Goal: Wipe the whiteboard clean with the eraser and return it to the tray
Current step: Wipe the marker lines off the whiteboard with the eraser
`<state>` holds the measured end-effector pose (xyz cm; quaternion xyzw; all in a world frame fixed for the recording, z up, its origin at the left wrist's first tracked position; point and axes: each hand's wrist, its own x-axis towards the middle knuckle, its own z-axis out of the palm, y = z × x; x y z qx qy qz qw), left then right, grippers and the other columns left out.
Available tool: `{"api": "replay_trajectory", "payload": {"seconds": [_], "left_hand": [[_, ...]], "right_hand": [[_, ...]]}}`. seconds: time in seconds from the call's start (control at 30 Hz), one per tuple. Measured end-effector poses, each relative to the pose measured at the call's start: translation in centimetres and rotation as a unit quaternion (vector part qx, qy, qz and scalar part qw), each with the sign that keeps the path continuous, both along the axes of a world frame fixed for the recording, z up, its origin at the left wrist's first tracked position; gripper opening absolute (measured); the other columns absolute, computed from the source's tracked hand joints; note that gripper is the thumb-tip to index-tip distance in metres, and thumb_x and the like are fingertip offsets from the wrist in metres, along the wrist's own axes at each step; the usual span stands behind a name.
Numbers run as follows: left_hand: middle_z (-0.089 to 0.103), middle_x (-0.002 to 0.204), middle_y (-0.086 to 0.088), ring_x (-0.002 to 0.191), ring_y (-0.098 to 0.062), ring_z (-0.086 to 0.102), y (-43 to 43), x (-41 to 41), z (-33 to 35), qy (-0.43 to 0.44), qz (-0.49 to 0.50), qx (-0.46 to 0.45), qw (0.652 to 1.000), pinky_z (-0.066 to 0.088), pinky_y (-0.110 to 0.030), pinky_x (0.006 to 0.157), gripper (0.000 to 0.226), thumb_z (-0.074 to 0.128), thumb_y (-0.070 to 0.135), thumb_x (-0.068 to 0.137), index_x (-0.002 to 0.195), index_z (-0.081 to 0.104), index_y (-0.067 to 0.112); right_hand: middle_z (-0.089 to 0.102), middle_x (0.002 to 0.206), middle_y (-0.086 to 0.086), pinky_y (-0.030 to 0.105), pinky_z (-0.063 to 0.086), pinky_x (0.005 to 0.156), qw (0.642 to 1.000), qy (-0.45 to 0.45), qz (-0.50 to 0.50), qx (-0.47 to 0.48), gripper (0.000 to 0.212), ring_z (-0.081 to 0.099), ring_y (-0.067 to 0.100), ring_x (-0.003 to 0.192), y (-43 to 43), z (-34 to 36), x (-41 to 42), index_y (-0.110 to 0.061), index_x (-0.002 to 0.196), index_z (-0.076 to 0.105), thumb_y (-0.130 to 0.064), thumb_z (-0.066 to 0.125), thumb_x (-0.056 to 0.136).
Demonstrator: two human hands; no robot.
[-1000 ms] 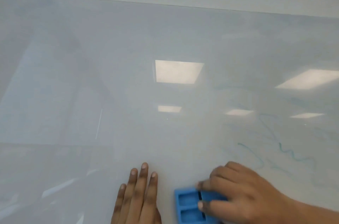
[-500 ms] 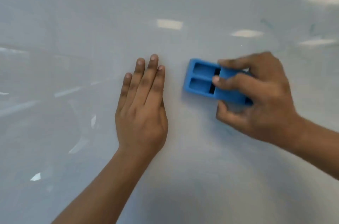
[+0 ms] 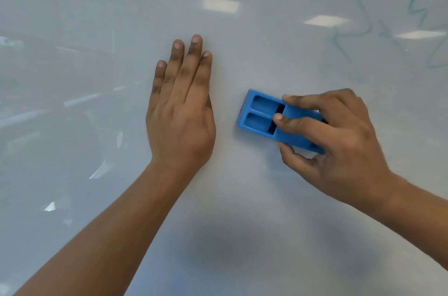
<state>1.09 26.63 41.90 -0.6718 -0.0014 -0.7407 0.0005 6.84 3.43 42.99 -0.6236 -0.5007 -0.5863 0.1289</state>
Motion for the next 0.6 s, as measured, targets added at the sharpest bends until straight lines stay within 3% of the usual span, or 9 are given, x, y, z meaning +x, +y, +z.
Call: {"api": "replay_trajectory", "payload": {"seconds": [0.1,0.2,0.27,0.33,0.4,0.47,0.6], "left_hand": [[0.045,0.157,-0.016,0.149,-0.034,0.036,0.0,-0.1,-0.1,0.004,-0.002,0.0,1.0,0.02,-0.042,0.126,0.048,0.047,-0.006,0.1,0.148,0.049,0.001],[0.045,0.158,-0.015,0.15,-0.032,0.035,-0.2,-0.2,-0.2,0.004,-0.015,-0.01,1.0,0.021,-0.043,0.126,0.049,0.045,-0.004,0.102,0.15,0.046,0.003],[0.044,0.159,-0.014,0.15,-0.031,0.034,-0.1,-0.1,-0.2,0.006,-0.025,-0.013,1.0,0.021,-0.043,0.126,0.049,0.044,-0.003,0.103,0.151,0.044,0.003],[0.043,0.159,-0.015,0.151,-0.031,0.033,0.2,-0.1,-0.3,0.01,-0.022,-0.01,1.0,0.02,-0.043,0.127,0.047,0.042,0.0,0.105,0.151,0.044,0.003],[0.042,0.16,-0.016,0.151,-0.032,0.032,0.2,-0.1,-0.4,0.012,-0.017,-0.005,1.0,0.019,-0.042,0.127,0.045,0.04,0.002,0.106,0.151,0.044,0.003],[0.041,0.16,-0.016,0.151,-0.032,0.032,0.1,-0.1,-0.4,0.011,-0.013,-0.005,1.0,0.019,-0.042,0.127,0.045,0.04,0.001,0.106,0.151,0.044,0.003],[0.041,0.159,-0.017,0.151,-0.032,0.031,-0.3,0.1,-0.3,-0.003,0.004,-0.006,1.0,0.019,-0.041,0.127,0.05,0.044,-0.005,0.102,0.151,0.044,0.004]], "right_hand": [[0.073,0.112,0.01,0.043,0.047,0.076,1.0,0.018,0.021,-0.002,0.017,0.059,0.03,0.087,0.6,-3.6,-0.1,-0.015,0.097,0.079,-0.023,0.08,0.082],[0.066,0.098,0.004,0.034,0.044,0.07,0.988,0.055,0.051,-0.137,0.006,0.053,0.024,0.077,0.0,-11.9,0.2,-0.025,0.091,0.068,-0.031,0.07,0.091],[0.06,0.09,-0.002,0.03,0.047,0.065,0.97,0.062,0.039,-0.231,0.015,0.053,0.019,0.072,-1.3,-17.9,0.6,-0.026,0.083,0.062,-0.033,0.067,0.096],[0.06,0.092,-0.011,0.025,0.051,0.07,0.961,0.086,0.033,-0.26,0.015,0.057,0.01,0.076,-2.5,-21.4,0.8,-0.03,0.085,0.063,-0.039,0.068,0.095],[0.068,0.095,-0.015,0.023,0.053,0.074,0.963,0.072,0.033,-0.256,0.011,0.062,0.006,0.079,-3.2,-20.9,1.0,-0.031,0.088,0.069,-0.04,0.069,0.095],[0.076,0.102,-0.009,0.028,0.055,0.074,0.973,0.015,0.023,-0.228,0.003,0.067,0.014,0.08,-3.4,-17.3,0.8,-0.033,0.092,0.075,-0.031,0.073,0.094],[0.071,0.127,0.007,0.042,0.051,0.085,0.997,0.006,0.006,-0.075,0.021,0.066,0.03,0.1,-3.1,-6.1,0.3,-0.023,0.115,0.073,-0.027,0.073,0.094]]}}
